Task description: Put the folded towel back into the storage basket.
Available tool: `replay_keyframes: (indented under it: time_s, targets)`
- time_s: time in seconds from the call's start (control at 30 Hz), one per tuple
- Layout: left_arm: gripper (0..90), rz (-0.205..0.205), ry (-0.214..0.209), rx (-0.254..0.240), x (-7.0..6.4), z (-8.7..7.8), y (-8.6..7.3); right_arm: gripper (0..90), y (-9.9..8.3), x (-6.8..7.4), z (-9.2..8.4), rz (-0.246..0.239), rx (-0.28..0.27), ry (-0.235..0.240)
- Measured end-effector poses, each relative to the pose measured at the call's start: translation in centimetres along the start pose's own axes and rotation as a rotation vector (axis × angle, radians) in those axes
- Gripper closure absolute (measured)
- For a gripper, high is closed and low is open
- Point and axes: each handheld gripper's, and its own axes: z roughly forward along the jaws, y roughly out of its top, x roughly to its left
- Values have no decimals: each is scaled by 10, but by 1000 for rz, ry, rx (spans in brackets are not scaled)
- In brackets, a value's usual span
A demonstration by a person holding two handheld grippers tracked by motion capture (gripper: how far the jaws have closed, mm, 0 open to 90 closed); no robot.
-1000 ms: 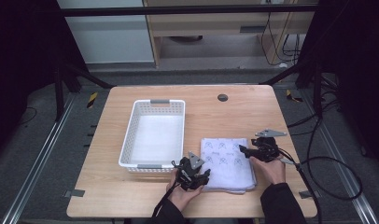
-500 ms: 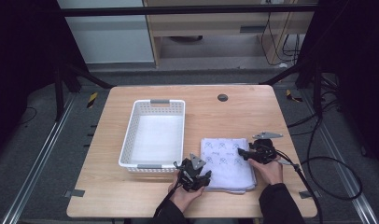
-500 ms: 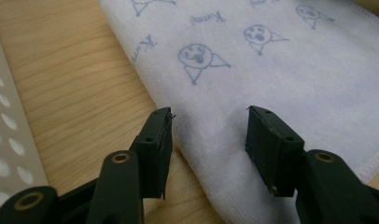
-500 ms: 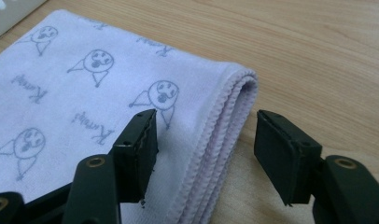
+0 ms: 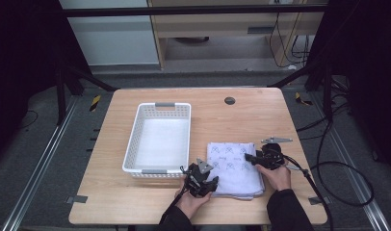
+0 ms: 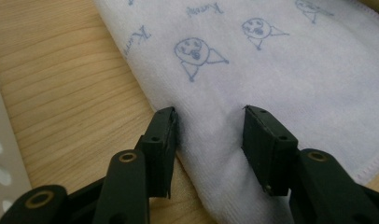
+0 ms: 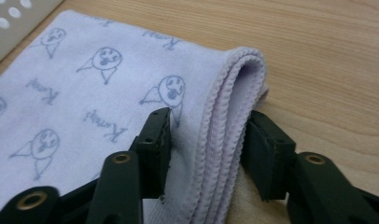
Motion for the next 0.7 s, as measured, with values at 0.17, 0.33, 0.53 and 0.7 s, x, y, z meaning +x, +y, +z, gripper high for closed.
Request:
replay_keyframes:
  time_s: [0.17,0.33,0.53,0.7]
  targets:
    - [596,-28,-40,4,3,1,0,613,0,1,-1,22,2,21]
    - [677,-28,-42,-6,2,0,0,720,0,2,-2,13,-4,35]
    - [753,-26,-41,-28,1,-1,0,768,0,3,-4,4,-13,31]
    - [770,-25,-56,-60,3,-5,0,783,4,5,-11,-7,-27,29]
